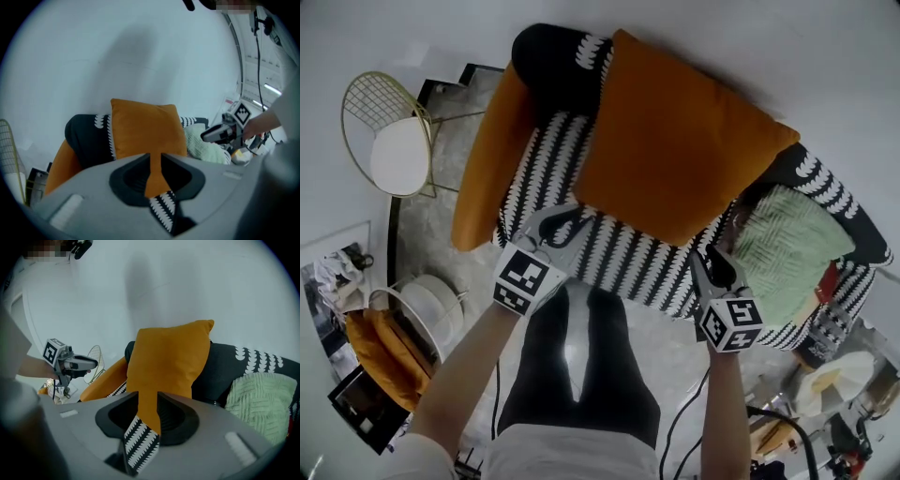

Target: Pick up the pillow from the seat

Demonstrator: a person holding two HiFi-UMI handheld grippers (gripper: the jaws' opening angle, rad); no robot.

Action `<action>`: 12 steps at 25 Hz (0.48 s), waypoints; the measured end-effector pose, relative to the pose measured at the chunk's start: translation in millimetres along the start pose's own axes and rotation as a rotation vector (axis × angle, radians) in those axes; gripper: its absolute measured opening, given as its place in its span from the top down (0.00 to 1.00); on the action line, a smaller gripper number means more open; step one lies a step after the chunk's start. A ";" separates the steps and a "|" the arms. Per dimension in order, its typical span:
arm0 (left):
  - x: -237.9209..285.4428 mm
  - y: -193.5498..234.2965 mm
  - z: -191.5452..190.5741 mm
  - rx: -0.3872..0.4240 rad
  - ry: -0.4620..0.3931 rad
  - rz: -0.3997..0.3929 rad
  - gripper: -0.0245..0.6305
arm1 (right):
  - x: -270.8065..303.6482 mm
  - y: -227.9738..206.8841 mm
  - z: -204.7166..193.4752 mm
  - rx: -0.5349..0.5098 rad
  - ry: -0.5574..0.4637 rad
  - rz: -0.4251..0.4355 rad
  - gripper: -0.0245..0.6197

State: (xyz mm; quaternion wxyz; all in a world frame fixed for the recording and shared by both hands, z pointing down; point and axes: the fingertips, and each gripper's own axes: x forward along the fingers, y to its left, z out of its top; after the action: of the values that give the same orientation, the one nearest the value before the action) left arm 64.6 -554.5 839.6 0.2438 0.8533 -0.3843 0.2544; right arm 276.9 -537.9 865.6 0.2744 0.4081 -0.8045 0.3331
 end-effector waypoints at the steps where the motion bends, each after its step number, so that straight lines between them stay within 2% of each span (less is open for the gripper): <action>1: 7.8 1.4 -3.5 0.001 0.002 -0.001 0.85 | 5.9 -5.9 -3.0 0.005 -0.003 -0.005 0.75; 6: 43.1 7.9 -23.8 0.030 0.028 -0.015 0.83 | 34.6 -38.0 -23.5 0.042 -0.004 -0.045 0.66; 9: 57.0 13.5 -30.9 0.023 0.032 -0.028 0.81 | 46.9 -47.2 -30.4 0.043 0.001 -0.041 0.63; 12: 73.0 22.5 -37.7 0.012 0.032 -0.027 0.77 | 58.1 -58.0 -34.3 0.038 0.003 -0.044 0.55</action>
State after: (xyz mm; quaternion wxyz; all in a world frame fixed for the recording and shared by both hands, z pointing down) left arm 79.7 -583.3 918.3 0.2484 0.8555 -0.3674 0.2671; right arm 301.4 -565.3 946.7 0.2750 0.4302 -0.7886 0.3427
